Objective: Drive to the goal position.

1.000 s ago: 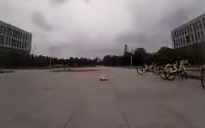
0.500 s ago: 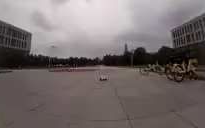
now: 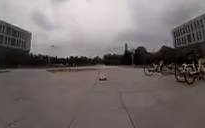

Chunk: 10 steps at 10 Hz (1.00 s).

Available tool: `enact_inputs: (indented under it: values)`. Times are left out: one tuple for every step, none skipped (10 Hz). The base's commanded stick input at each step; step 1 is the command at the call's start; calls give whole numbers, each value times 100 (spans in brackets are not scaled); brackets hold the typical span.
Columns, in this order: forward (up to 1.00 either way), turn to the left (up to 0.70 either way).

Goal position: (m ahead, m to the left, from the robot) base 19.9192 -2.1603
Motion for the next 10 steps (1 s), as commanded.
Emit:
enact_inputs:
  values:
    - [100, 0]
    - [100, 0]
    - [100, 0]
    - [100, 0]
    - [100, -8]
    - [100, -27]
    - [100, -27]
    - [100, -14]
    - [100, 0]
    - [100, 0]
